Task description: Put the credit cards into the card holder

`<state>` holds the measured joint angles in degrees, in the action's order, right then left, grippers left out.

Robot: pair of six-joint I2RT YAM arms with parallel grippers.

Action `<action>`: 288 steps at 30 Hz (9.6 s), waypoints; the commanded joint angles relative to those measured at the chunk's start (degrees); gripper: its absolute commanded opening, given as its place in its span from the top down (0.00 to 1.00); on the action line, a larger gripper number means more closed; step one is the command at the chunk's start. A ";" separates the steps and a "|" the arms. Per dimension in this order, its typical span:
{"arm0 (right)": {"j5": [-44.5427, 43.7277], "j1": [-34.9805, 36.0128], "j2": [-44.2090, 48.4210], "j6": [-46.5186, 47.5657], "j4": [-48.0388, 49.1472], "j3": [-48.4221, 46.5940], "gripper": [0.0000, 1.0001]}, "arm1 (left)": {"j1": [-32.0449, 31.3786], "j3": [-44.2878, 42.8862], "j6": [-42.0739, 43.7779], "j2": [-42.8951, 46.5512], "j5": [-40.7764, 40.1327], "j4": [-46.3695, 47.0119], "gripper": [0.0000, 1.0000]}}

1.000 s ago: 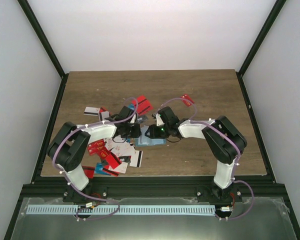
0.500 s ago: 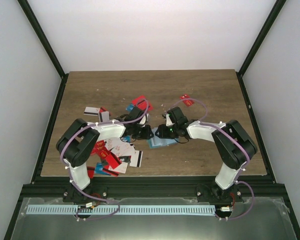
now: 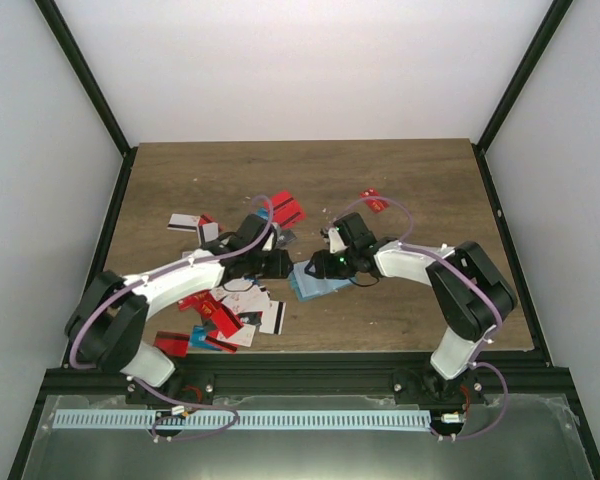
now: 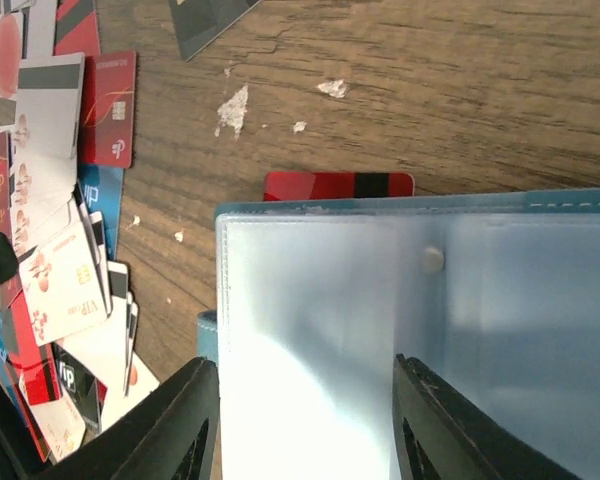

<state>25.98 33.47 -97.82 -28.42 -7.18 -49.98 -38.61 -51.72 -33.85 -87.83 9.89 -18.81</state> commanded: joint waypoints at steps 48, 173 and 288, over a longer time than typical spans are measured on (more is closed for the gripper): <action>8.22 10.83 6.37 -13.86 13.16 6.38 0.44 | -4.35 22.56 -13.58 22.86 -2.42 -1.96 0.36; 7.05 -9.22 4.66 4.10 3.31 6.13 0.99 | -3.13 1.64 1.42 -8.44 -1.36 5.90 0.83; 0.92 3.50 -0.72 -11.46 -6.29 1.05 0.51 | -3.19 8.83 -3.13 -11.48 7.65 13.27 0.87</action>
<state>27.24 34.35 -96.14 -39.97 -10.31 -47.46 -40.29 -45.04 -37.43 -98.37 15.68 -1.56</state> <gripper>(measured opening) 0.472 0.131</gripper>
